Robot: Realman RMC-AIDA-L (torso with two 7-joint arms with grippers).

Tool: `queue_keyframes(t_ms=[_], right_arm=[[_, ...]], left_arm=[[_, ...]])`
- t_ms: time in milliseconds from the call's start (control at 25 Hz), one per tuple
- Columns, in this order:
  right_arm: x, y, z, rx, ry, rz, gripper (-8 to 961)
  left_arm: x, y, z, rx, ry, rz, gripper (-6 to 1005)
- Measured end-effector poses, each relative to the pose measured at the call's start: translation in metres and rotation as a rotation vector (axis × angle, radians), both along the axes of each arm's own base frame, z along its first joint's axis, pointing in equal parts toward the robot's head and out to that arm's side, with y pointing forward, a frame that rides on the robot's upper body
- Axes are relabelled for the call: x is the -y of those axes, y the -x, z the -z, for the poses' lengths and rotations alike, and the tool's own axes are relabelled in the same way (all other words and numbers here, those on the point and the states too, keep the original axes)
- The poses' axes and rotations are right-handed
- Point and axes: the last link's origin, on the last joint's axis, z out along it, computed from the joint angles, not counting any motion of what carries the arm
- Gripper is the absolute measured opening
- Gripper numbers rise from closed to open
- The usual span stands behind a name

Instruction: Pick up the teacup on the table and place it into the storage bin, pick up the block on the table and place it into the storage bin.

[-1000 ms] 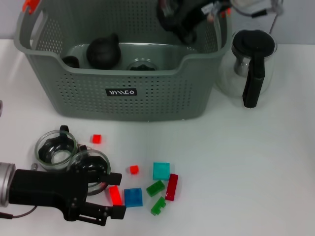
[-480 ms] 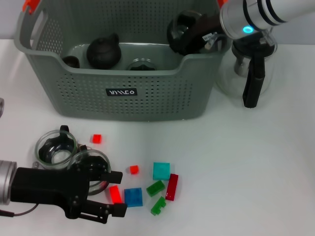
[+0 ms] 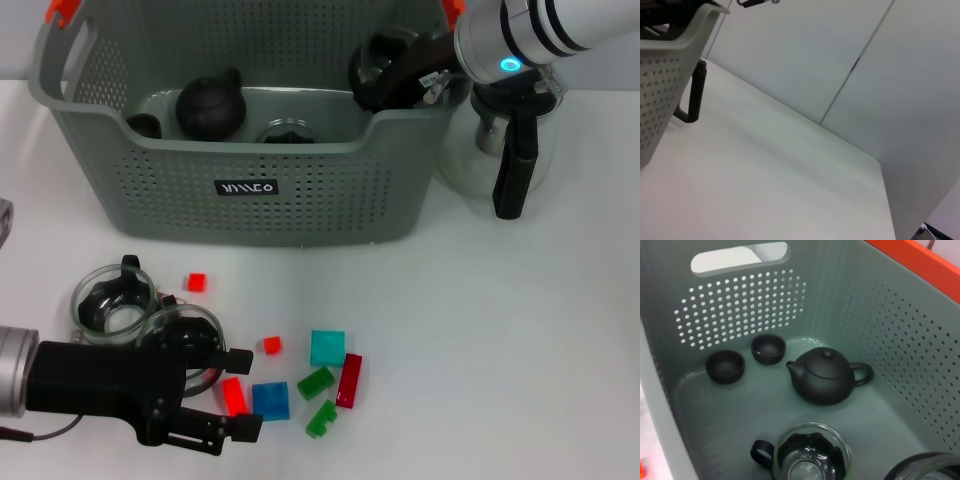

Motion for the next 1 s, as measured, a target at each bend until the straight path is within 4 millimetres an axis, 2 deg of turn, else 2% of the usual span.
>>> queue_keyframes(t_ms=[840,1000], right_arm=[[0.0002,0.0010,-0.0011,-0.001,-0.002,-0.008,55],[0.0005,0.0053,-0.0007,0.000,0.001,-0.022,101]], left_arm=[[0.0009,0.0030,0.0012,-0.008,-0.005,-0.016,905],[0.0012,0.0033,0.0012,-0.009,-0.005,-0.017,905]])
